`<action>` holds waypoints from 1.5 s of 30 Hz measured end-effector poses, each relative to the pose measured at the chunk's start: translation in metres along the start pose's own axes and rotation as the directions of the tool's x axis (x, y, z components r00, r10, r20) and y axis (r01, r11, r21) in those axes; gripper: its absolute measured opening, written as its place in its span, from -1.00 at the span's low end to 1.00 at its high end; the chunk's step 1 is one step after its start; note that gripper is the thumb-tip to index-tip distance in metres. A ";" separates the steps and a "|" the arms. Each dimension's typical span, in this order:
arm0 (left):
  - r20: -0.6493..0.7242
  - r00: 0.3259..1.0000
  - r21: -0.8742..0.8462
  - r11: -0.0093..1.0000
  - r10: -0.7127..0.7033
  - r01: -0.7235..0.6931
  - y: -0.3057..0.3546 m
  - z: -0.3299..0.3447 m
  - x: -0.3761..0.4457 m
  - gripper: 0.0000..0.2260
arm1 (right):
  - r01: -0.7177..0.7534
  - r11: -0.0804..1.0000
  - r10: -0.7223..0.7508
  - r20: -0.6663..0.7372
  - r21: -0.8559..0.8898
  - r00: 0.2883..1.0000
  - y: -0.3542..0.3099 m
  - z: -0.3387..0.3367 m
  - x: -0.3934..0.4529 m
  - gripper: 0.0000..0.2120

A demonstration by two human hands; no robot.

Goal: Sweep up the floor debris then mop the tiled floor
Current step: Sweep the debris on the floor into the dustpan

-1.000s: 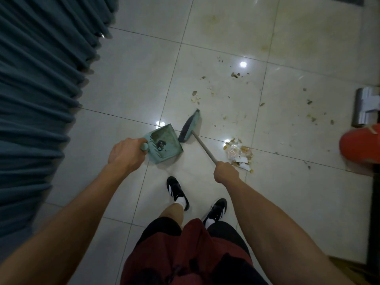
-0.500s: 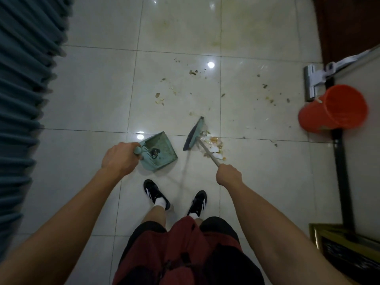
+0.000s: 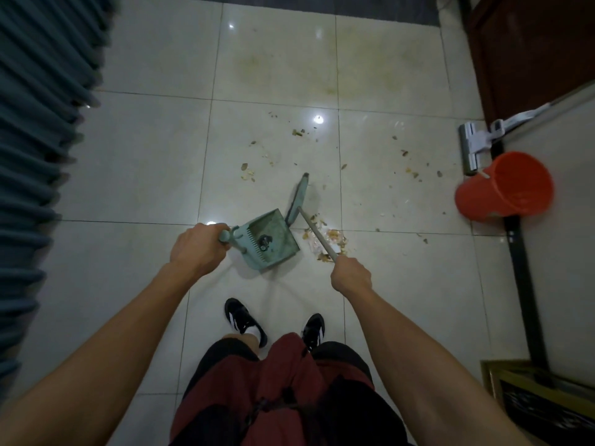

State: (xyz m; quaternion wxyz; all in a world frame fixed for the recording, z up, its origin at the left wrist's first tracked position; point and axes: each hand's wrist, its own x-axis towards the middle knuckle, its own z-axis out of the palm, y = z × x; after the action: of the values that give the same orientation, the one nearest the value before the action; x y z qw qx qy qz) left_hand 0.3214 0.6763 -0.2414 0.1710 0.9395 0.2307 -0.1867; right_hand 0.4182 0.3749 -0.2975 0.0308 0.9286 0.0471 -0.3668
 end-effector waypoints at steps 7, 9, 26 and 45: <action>0.001 0.998 -0.038 0.997 -0.063 0.063 -0.071 -0.041 0.020 -0.87 | 0.043 0.999 -0.041 -0.044 0.034 0.998 -0.075 -0.027 0.010 -0.72; -0.009 0.996 -0.039 0.995 -0.093 0.092 -0.089 -0.050 0.025 -0.88 | 0.050 0.997 -0.048 -0.038 0.053 0.998 -0.091 -0.031 0.013 -0.73; 0.023 0.964 -0.025 0.964 -0.264 0.264 -0.145 -0.131 0.173 -0.93 | 0.223 0.972 -0.230 0.086 0.078 0.969 -0.250 -0.112 0.171 -0.71; 0.109 0.979 0.016 0.985 -0.172 0.171 -0.149 -0.187 0.292 -0.95 | 0.093 0.987 -0.122 0.232 0.135 0.965 -0.304 -0.175 0.236 -0.65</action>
State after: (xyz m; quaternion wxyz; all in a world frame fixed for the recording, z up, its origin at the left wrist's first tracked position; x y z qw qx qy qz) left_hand 0.5387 0.9851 -0.2384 0.1634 0.9050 0.3004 -0.2530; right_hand 0.6749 0.7087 -0.3378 -0.0408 0.8737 0.0708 -0.4796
